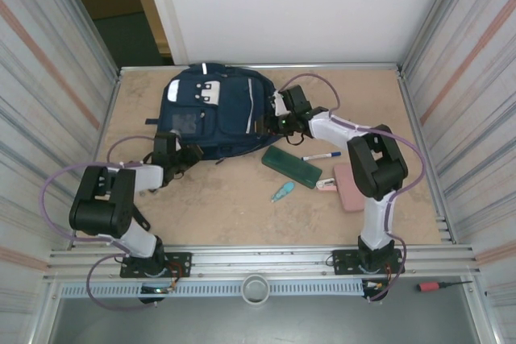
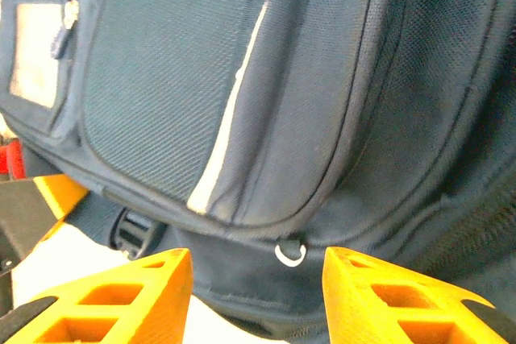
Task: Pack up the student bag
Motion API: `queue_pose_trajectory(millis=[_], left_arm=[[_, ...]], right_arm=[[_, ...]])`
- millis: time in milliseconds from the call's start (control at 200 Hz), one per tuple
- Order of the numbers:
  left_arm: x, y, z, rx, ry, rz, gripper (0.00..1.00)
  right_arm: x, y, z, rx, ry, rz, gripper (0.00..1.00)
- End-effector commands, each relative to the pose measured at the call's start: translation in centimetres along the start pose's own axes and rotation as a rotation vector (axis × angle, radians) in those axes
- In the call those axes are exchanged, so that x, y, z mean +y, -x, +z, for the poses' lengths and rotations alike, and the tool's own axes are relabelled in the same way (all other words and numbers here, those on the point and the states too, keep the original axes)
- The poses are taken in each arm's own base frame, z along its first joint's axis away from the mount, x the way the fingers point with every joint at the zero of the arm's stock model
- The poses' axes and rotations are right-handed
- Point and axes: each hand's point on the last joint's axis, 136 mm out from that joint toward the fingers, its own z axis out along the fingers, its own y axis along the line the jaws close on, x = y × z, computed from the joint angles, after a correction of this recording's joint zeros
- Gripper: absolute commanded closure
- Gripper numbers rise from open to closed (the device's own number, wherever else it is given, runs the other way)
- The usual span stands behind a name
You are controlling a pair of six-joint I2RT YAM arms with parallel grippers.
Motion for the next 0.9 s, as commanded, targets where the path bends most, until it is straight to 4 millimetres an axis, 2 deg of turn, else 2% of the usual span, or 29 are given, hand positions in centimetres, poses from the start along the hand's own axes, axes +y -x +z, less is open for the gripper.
queue_pose_trajectory(millis=[0, 65, 180, 286, 391, 531, 666, 897], left_arm=[[-2.2, -0.4, -0.1, 0.006, -0.092, 0.017, 0.74], [-2.9, -0.5, -0.3, 0.008, -0.119, 0.016, 0.81], [-4.1, -0.4, -0.6, 0.008, -0.162, 0.018, 0.94], [-5.1, -0.2, -1.0, 0.01, -0.193, 0.015, 1.0], [-6.0, 0.1, -1.6, 0.006, -0.225, 0.013, 1.0], [-6.9, 0.6, -2.4, -0.004, -0.248, 0.024, 1.0], [-7.6, 0.9, -3.1, -0.01, -0.27, 0.028, 1.0], [-8.7, 1.4, -4.2, -0.01, -0.297, 0.049, 1.0]], right_arm=[[2.2, -0.7, -2.5, -0.028, -0.052, -0.088, 0.5], [3.3, -2.0, -2.4, -0.033, -0.072, -0.092, 0.47], [6.2, -4.9, -0.9, -0.031, -0.033, -0.089, 0.43], [8.0, -6.9, 0.6, -0.047, -0.034, -0.098, 0.4], [9.0, -8.2, 2.2, -0.076, -0.025, -0.092, 0.39], [9.4, -9.1, 4.1, -0.12, -0.049, -0.11, 0.38], [8.7, -9.6, 5.6, -0.157, -0.097, -0.133, 0.39], [7.7, -9.5, 6.4, -0.23, -0.221, -0.27, 0.47]])
